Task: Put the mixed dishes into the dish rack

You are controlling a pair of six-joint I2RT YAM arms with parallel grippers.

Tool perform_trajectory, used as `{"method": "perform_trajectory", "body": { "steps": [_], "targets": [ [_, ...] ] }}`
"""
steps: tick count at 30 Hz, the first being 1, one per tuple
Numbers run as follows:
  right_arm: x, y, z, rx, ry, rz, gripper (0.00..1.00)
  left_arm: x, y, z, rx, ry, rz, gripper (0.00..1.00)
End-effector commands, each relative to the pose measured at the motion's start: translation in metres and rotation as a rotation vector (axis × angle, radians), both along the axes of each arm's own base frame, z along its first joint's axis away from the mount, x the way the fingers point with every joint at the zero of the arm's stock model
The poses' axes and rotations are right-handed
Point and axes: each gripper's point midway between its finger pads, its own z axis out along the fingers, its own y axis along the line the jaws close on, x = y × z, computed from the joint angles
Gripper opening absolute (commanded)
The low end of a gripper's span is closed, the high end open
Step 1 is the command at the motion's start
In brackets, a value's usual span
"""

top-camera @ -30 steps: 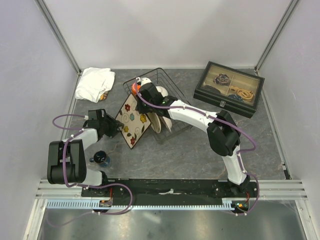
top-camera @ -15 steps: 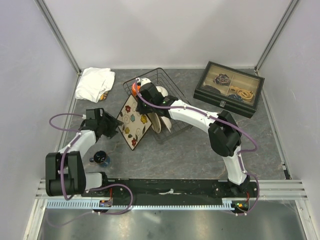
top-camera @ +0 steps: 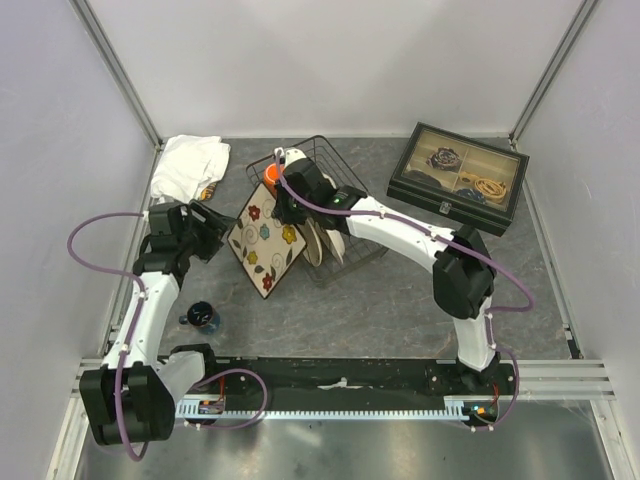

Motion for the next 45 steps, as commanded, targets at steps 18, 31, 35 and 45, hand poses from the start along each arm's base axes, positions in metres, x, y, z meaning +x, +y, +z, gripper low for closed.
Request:
{"method": "perform_trajectory", "body": {
  "steps": [18, 31, 35, 45],
  "targets": [
    [-0.019, -0.111, 0.259, 0.269, -0.445, -0.215, 0.00, -0.022, 0.011, 0.136, 0.080, -0.257, -0.037, 0.99],
    [-0.022, -0.235, 0.286, -0.129, -0.653, -0.359, 0.00, -0.026, 0.008, 0.152, 0.093, -0.290, -0.059, 0.99],
    [-0.019, -0.249, 0.283, -0.226, -0.697, -0.365, 0.00, -0.026, 0.007, 0.152, 0.092, -0.291, -0.064, 0.99],
    [0.002, -0.238, 0.268, -0.299, -0.722, -0.307, 0.00, -0.025, 0.007, 0.151, 0.092, -0.287, -0.068, 0.99]
  ]
}}
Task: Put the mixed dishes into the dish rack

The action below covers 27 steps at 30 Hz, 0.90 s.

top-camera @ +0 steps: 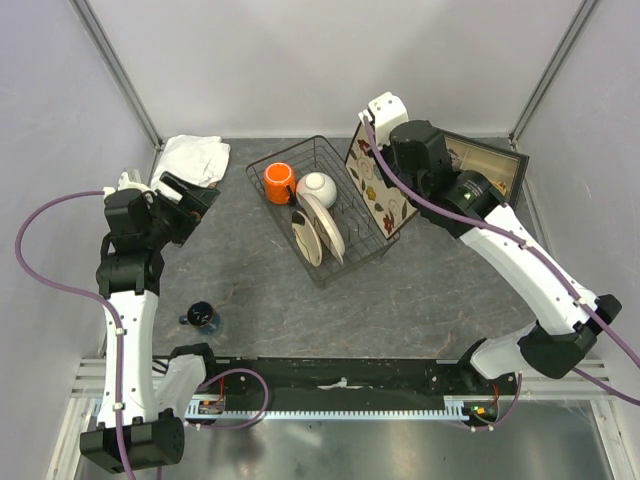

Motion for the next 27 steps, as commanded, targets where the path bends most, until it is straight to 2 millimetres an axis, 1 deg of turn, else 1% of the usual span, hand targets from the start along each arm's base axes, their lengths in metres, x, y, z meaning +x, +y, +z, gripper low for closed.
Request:
{"method": "perform_trajectory", "body": {
  "steps": [1, 3, 4, 9, 13, 19, 23, 24, 27],
  "targets": [
    [0.016, 0.009, 0.062, 0.128, -0.195, 0.000, 0.00, 0.000, -0.003, 0.015, 0.028, -0.044, -0.039, 0.99],
    [0.020, 0.012, 0.058, 0.126, -0.187, -0.001, 0.00, -0.001, -0.003, 0.014, 0.030, -0.045, -0.043, 0.99],
    [0.024, 0.016, 0.052, 0.119, -0.175, -0.001, 0.00, -0.001, -0.004, 0.014, 0.031, -0.045, -0.045, 0.99],
    [0.035, 0.027, 0.038, 0.105, -0.147, -0.002, 0.00, -0.002, -0.003, 0.011, 0.033, -0.040, -0.045, 0.99],
    [0.041, 0.033, 0.034, 0.097, -0.140, 0.004, 0.00, -0.002, -0.003, 0.006, 0.033, -0.029, -0.045, 0.99],
    [0.049, 0.034, 0.023, 0.050, -0.129, -0.015, 0.00, -0.001, -0.004, 0.002, 0.030, -0.027, -0.051, 0.99],
    [0.053, 0.039, 0.015, 0.041, -0.114, -0.014, 0.00, 0.000, -0.004, 0.000, 0.028, -0.019, -0.051, 0.99],
    [0.055, 0.041, 0.009, 0.033, -0.105, -0.012, 0.00, 0.000, -0.004, 0.000, 0.028, -0.021, -0.053, 0.99],
    [0.060, 0.042, 0.000, 0.015, -0.094, -0.023, 0.00, 0.000, -0.004, 0.000, 0.032, -0.023, -0.054, 0.99]
  ]
}}
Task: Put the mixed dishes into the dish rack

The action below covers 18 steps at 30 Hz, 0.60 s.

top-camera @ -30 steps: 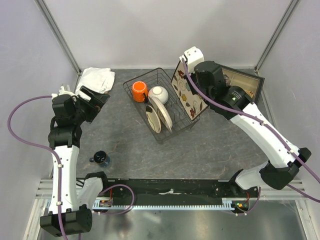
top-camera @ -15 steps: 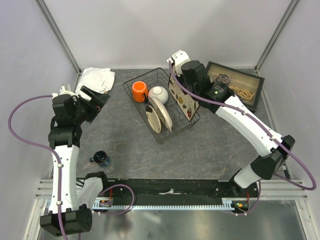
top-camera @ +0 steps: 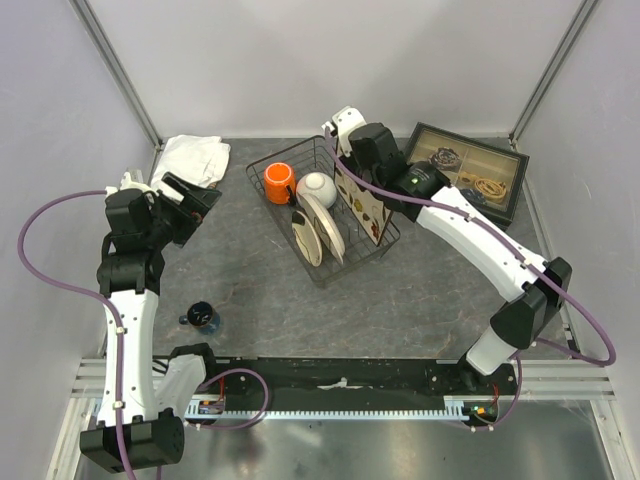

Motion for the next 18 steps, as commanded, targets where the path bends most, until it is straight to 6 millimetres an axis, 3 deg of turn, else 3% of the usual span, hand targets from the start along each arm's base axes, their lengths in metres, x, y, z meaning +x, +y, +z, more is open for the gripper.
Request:
{"method": "perform_trajectory", "body": {
  "steps": [1, 18],
  "targets": [
    [0.019, 0.004, 0.071, 0.126, -0.209, -0.047, 0.00, 0.000, -0.001, 0.003, 0.032, -0.030, -0.031, 0.99],
    [0.029, 0.005, 0.040, 0.039, -0.184, -0.056, 0.00, 0.000, 0.000, -0.005, 0.030, -0.012, -0.030, 0.99]
  ]
}}
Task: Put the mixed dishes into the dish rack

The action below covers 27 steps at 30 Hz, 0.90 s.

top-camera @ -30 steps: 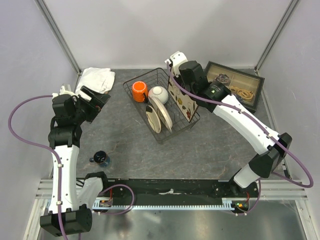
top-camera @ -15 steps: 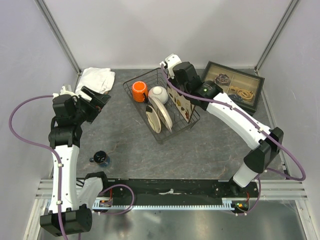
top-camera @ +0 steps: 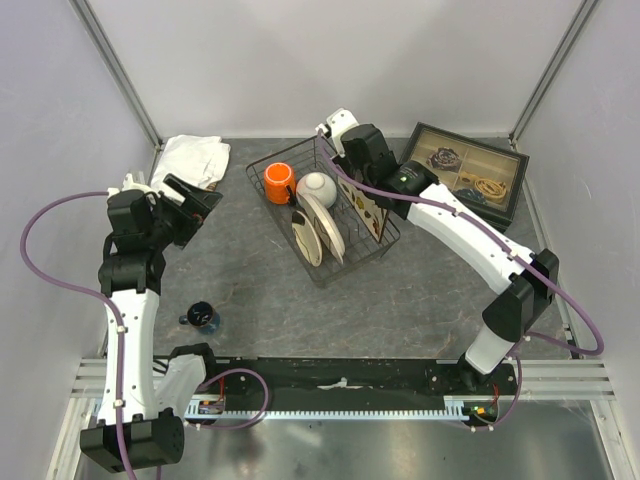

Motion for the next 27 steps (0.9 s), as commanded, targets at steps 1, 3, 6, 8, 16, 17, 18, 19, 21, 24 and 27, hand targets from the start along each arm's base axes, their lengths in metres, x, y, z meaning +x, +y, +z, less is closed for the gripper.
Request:
{"method": "perform_trajectory", "body": {
  "steps": [1, 3, 6, 8, 16, 17, 18, 19, 21, 24, 27],
  "targets": [
    [0.013, 0.003, 0.054, 0.095, -0.172, -0.026, 0.00, 0.001, -0.001, 0.000, 0.026, -0.021, -0.029, 0.99],
    [0.013, 0.003, 0.050, 0.089, -0.168, -0.025, 0.00, 0.002, -0.001, 0.000, 0.025, -0.021, -0.029, 0.99],
    [0.014, 0.003, 0.044, 0.078, -0.162, -0.021, 0.00, 0.002, -0.001, 0.000, 0.025, -0.020, -0.030, 0.99],
    [0.014, 0.003, 0.039, 0.067, -0.158, -0.020, 0.00, 0.002, -0.001, -0.001, 0.024, -0.018, -0.032, 0.99],
    [0.015, 0.008, 0.018, 0.053, -0.139, 0.002, 0.00, 0.001, -0.002, -0.004, 0.020, -0.014, -0.035, 0.99],
    [0.016, 0.008, 0.015, 0.050, -0.138, 0.004, 0.00, 0.001, -0.002, -0.004, 0.019, -0.014, -0.035, 0.99],
    [0.016, 0.009, 0.015, 0.055, -0.144, 0.008, 0.00, 0.001, -0.002, -0.004, 0.018, -0.014, -0.035, 0.99],
    [0.016, 0.009, 0.009, 0.049, -0.138, 0.010, 0.00, 0.001, -0.002, -0.005, 0.017, -0.012, -0.036, 0.99],
    [0.016, 0.010, 0.005, 0.048, -0.140, 0.012, 0.00, 0.001, -0.002, -0.004, 0.016, -0.015, -0.035, 0.99],
    [0.016, 0.010, -0.003, 0.045, -0.135, 0.014, 0.00, 0.001, -0.002, -0.005, 0.016, -0.014, -0.037, 0.99],
    [0.016, 0.010, -0.011, 0.044, -0.130, 0.018, 0.00, 0.001, -0.002, -0.004, 0.016, -0.016, -0.039, 0.99]
  ]
}}
